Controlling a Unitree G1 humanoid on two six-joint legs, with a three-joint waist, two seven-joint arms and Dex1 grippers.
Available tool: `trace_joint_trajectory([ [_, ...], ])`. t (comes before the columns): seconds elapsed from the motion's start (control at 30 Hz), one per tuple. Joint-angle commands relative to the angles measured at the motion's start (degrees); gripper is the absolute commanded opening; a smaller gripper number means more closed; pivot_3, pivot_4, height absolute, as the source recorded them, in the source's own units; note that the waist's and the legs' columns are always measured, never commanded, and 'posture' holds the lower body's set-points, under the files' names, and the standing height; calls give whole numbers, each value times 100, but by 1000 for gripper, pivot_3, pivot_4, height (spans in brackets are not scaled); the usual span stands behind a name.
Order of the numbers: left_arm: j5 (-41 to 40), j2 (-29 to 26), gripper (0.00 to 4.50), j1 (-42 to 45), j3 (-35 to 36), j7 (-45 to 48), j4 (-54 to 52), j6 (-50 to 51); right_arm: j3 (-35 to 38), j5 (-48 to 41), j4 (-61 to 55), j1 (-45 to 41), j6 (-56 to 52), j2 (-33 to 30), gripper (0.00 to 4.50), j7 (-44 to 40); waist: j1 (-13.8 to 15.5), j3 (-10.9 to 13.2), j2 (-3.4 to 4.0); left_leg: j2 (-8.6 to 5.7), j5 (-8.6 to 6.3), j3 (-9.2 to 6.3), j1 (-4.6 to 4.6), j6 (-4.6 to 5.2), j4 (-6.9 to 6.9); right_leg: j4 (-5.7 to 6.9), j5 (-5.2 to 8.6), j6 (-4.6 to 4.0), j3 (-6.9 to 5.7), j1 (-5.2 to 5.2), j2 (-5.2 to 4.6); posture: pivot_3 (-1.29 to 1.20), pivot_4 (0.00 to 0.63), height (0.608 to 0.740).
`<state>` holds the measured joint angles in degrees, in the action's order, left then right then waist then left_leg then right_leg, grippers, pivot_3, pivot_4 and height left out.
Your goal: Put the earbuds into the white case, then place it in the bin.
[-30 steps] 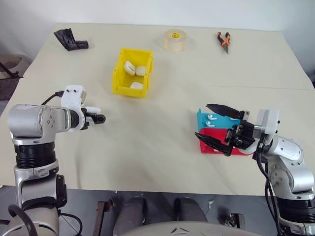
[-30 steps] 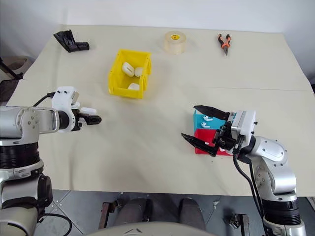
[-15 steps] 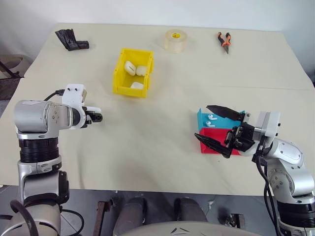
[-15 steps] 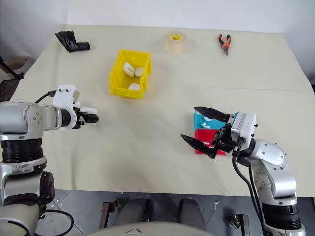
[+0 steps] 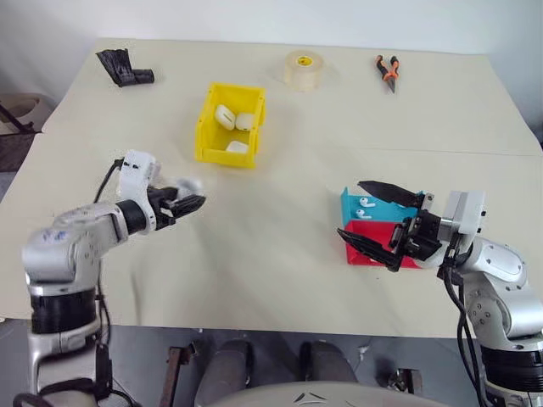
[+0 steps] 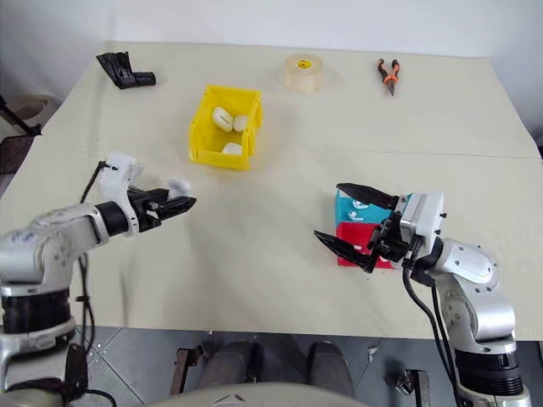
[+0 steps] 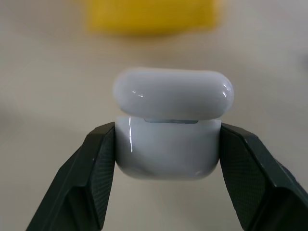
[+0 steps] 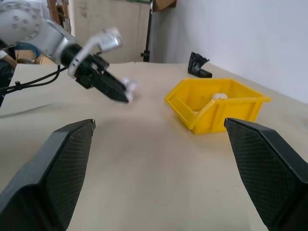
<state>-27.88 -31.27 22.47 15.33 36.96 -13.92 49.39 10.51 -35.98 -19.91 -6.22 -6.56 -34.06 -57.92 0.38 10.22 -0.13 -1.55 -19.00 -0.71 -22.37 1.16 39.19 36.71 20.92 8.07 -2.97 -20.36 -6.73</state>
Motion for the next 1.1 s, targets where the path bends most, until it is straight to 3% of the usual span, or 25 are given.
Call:
trace_joint_trajectory([
  [0.03, -326, 367, 2797, -302, 25, 710, -343, -1363, 331, -191, -122, -6, -78, -227, 4500, -28, -2, -2, 4, 1, 0, 1, 0, 0, 0, -11, 0, 0, -1, 4, 2, 0, 150, 740],
  [0.23, -130, 1435, 2797, -575, -887, 1552, -8, -3471, 745, -303, -226, 123, -285, -588, 4500, 0, 44, -3, 5, 1, 1, 9, 3, 3, -2, -25, 0, 0, -4, 17, 5, 0, 150, 740],
  [0.53, -42, 2678, 2797, 10, -1781, 2226, 1327, -5102, 1866, -364, -848, 1108, -510, -967, 4500, 162, 126, -3, 4, -11, 3, 24, 4, 20, -1, -40, -4, 8, -39, 28, 0, 0, 150, 740],
  [0.8, -42, 2668, 2797, 433, -2161, 3673, 2249, -6151, 3286, -129, -1026, 2579, -638, -1339, 4500, -336, 117, -7, 12, 1, 3, 22, 26, 21, -7, -83, -4, 8, -62, 73, 9, 0, 150, 740],
  [0.97, -331, 2793, 2797, 645, -2257, 4008, 2365, -5869, 3485, 154, -927, 3120, -849, -1766, 4500, -688, 116, -7, 12, 2, 3, 18, 26, 22, -6, -89, -4, 8, -61, 80, 9, 0, 150, 740],
  [1.1, -258, 2779, 2797, 630, -2294, 4118, 2477, -5854, 3081, 375, -1244, 3077, -1942, -2670, 4500, -531, 101, -12, 19, 3, 4, 18, 27, 25, -4, -99, -4, 8, -62, 86, 9, 0, 150, 740],
])
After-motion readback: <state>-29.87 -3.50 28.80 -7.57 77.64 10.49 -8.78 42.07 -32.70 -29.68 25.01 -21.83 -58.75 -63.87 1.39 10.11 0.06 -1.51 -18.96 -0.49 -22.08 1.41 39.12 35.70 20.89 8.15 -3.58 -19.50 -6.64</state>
